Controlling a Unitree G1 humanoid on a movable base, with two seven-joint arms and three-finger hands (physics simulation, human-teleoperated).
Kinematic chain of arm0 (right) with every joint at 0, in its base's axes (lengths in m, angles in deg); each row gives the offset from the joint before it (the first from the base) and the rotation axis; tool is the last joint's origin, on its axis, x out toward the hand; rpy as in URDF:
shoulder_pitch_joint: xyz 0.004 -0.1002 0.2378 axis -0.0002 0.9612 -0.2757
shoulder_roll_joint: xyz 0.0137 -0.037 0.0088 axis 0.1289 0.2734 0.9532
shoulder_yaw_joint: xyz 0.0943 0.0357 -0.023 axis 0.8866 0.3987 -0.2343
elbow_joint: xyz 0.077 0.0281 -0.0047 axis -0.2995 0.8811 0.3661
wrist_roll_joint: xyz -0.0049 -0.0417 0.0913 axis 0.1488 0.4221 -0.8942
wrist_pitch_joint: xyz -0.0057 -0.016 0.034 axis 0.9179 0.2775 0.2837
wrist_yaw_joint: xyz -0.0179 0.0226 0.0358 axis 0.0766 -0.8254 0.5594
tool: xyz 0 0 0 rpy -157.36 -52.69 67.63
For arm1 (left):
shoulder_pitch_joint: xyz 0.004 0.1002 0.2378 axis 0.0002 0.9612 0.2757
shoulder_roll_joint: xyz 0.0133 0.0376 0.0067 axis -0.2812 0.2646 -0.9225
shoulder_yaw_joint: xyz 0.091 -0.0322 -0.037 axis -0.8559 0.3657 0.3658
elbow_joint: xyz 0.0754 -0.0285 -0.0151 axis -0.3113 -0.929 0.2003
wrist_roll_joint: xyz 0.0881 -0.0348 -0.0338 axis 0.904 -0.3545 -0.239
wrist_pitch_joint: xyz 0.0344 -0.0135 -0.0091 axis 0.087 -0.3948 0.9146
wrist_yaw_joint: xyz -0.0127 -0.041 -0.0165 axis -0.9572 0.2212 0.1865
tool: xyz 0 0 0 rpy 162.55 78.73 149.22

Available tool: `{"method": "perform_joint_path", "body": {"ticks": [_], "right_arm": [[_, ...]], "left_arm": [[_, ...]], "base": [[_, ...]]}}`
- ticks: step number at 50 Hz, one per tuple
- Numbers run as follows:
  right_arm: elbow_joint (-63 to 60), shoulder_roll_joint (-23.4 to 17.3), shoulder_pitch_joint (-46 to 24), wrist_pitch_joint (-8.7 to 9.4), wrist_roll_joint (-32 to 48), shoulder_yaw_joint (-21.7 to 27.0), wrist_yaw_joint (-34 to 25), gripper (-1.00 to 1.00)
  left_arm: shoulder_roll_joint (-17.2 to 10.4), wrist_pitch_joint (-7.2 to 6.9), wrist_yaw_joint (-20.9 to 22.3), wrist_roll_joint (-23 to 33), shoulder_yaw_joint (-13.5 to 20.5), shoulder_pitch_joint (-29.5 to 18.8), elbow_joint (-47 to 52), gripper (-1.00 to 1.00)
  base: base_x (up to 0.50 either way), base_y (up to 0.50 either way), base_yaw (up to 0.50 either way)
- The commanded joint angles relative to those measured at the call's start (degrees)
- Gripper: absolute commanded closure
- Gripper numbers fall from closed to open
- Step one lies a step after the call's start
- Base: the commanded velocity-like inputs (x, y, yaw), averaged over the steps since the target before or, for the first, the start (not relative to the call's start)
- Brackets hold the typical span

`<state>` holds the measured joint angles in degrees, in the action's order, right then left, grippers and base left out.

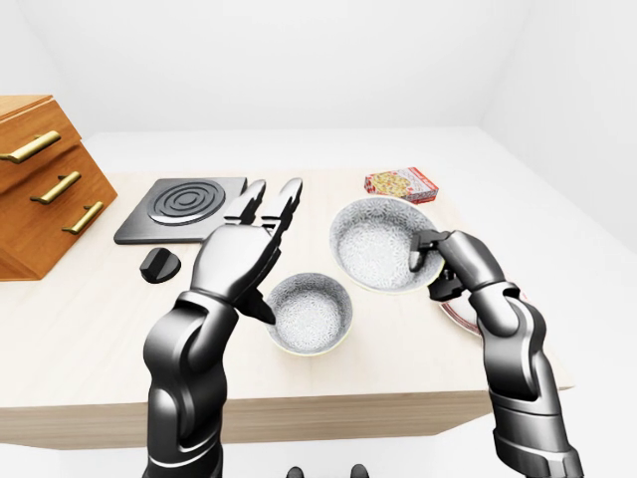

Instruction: Pick the akita bowl from table center and place it on the plate.

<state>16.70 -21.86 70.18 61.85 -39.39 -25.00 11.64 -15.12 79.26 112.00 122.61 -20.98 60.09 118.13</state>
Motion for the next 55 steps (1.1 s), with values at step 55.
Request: {"method": "perform_joint_path", "body": {"ticks": [55], "right_arm": [[17.1, -12.7, 8.8, 0.00, -19.7, 22.3, 12.3, 1.00]], "left_arm": [[0.3, -3.03, 0.0, -3.1, -0.6, 3.2, -0.3, -1.00]], "base": [[0.00, 0.00, 0.00]]}}
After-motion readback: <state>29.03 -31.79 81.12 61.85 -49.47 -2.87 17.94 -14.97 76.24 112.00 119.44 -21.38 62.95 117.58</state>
